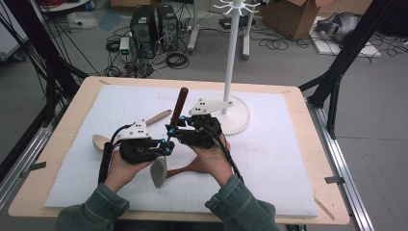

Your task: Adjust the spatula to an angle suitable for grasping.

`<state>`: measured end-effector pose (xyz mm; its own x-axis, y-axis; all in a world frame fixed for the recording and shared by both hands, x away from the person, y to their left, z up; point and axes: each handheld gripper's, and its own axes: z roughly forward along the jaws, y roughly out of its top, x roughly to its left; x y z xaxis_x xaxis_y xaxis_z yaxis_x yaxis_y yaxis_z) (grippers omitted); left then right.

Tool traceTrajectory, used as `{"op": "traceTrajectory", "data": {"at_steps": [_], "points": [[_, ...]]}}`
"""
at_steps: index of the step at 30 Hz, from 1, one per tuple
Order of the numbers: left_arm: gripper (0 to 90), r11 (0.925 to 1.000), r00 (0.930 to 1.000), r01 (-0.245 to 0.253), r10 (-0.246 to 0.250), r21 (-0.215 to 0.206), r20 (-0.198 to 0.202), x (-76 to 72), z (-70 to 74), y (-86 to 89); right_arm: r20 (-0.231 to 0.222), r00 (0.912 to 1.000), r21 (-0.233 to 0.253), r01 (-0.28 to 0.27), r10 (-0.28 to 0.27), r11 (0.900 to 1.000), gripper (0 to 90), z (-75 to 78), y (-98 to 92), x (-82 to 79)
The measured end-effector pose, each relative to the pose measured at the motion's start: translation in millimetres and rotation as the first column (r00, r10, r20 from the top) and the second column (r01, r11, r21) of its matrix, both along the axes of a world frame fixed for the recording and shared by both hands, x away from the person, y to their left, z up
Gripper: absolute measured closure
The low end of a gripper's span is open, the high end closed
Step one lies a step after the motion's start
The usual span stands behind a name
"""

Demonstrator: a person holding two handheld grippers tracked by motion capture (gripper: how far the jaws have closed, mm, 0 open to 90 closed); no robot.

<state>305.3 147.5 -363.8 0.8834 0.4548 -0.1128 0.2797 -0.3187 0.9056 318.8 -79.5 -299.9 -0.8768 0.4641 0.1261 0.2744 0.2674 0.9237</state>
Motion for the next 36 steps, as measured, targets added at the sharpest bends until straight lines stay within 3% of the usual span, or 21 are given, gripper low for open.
{"op": "traceTrajectory", "data": {"at_steps": [9, 12, 16, 20, 24, 30, 36], "points": [[78.5, 0.9983, 0.9994, 0.034, -0.034, -0.048, -0.002, 1.6, 3.2, 4.6, -0.054, 0.9963, 0.071, -0.063, 0.067, 0.995, 72.2, 3.5, -2.8, 3.2], [75.2, 0.9959, 0.9987, 0.049, -0.049, -0.076, -0.009, 2.9, 4.0, 8.4, -0.048, 0.9952, 0.081, -0.082, 0.086, 0.993, 73.4, 6.2, -1.3, 2.8], [75.4, 0.996, 0.9985, 0.052, -0.053, -0.072, -0.011, 3.7, 4.1, 10.3, -0.035, 0.9939, 0.076, -0.101, 0.104, 0.992, 73.7, 10.4, 2.1, 1.1], [81.2, 0.9967, 0.9992, 0.039, -0.039, -0.072, 0.008, 2.3, 6.9, 10.1, -0.035, 0.9937, 0.077, -0.104, 0.107, 0.992, 73.6, 14.7, 4.7, 0.3], [82.4, 0.9966, 0.9995, 0.026, -0.025, -0.078, 0.022, 1.3, 10.5, 7.7, -0.002, 0.9971, 0.087, -0.076, 0.076, 0.993, 72.1, 16.8, 8.4, -2.1], [83.4, 0.9967, 0.9996, -0.011, 0.013, -0.081, 0.025, 0.8, 10.8, 1.8, 0.042, 0.9991, 0.036, 0.005, -0.006, 0.999, 68.6, 18.2, 16.0, -7.8], [83.4, 0.9957, 0.9991, -0.032, 0.034, -0.087, 0.027, 0.3, 11.7, -1.3, 0.063, 0.9972, 0.022, 0.039, -0.04, 0.999, 70.9, 18.9, 19.0, -9.3]]}}
